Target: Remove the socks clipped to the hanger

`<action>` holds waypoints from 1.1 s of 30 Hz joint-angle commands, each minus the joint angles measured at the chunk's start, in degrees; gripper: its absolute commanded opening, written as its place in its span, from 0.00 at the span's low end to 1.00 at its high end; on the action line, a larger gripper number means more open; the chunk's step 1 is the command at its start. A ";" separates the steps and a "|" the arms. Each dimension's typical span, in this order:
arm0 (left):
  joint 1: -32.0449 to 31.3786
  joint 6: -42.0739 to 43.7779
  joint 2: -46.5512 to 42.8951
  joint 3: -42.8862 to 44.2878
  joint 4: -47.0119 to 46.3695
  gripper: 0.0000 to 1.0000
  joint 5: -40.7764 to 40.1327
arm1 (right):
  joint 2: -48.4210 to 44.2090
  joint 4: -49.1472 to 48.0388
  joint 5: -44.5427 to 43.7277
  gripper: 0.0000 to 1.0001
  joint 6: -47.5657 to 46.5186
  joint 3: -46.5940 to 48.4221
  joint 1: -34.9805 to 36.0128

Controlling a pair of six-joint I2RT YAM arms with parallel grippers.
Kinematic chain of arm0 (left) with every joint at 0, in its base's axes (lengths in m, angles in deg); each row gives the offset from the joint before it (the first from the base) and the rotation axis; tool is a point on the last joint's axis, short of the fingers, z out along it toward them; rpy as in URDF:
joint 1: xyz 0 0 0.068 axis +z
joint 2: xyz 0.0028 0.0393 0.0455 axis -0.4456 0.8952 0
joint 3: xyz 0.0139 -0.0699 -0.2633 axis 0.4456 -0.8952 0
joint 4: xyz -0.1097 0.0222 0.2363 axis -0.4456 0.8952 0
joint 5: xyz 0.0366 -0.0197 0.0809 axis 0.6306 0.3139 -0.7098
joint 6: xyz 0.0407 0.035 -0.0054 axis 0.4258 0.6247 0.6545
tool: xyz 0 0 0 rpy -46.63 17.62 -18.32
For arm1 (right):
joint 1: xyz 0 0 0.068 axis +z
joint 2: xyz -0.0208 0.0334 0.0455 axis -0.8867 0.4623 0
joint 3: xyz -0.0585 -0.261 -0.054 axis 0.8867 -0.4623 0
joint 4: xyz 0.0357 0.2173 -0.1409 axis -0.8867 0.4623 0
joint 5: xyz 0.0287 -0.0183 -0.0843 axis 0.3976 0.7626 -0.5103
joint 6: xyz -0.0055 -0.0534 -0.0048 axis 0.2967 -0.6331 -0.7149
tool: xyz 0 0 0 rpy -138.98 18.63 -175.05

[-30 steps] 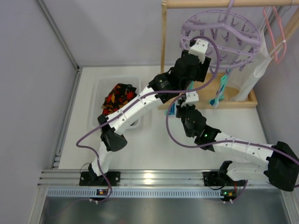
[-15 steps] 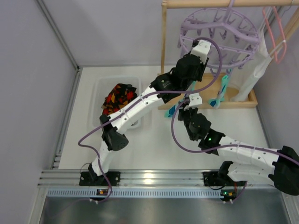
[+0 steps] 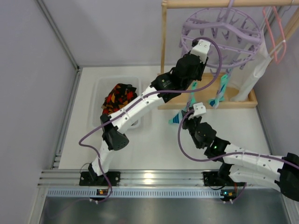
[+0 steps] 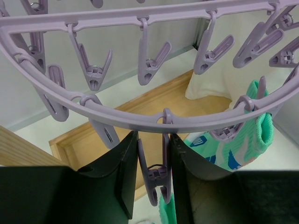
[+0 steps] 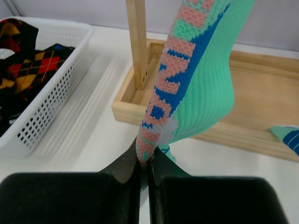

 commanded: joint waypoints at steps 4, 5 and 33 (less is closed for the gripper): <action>0.74 -0.68 -1.25 1.92 -3.19 0.00 -0.10 | -6.06 -0.77 6.01 0.00 3.63 -5.91 1.47; 0.74 -0.77 -1.25 1.83 -3.28 0.00 0.16 | -6.60 -0.68 6.71 0.00 4.68 -6.62 1.47; 16.64 -20.72 -64.34 -61.18 8.48 0.98 -22.42 | 10.85 10.04 49.70 0.00 1.71 23.39 -4.42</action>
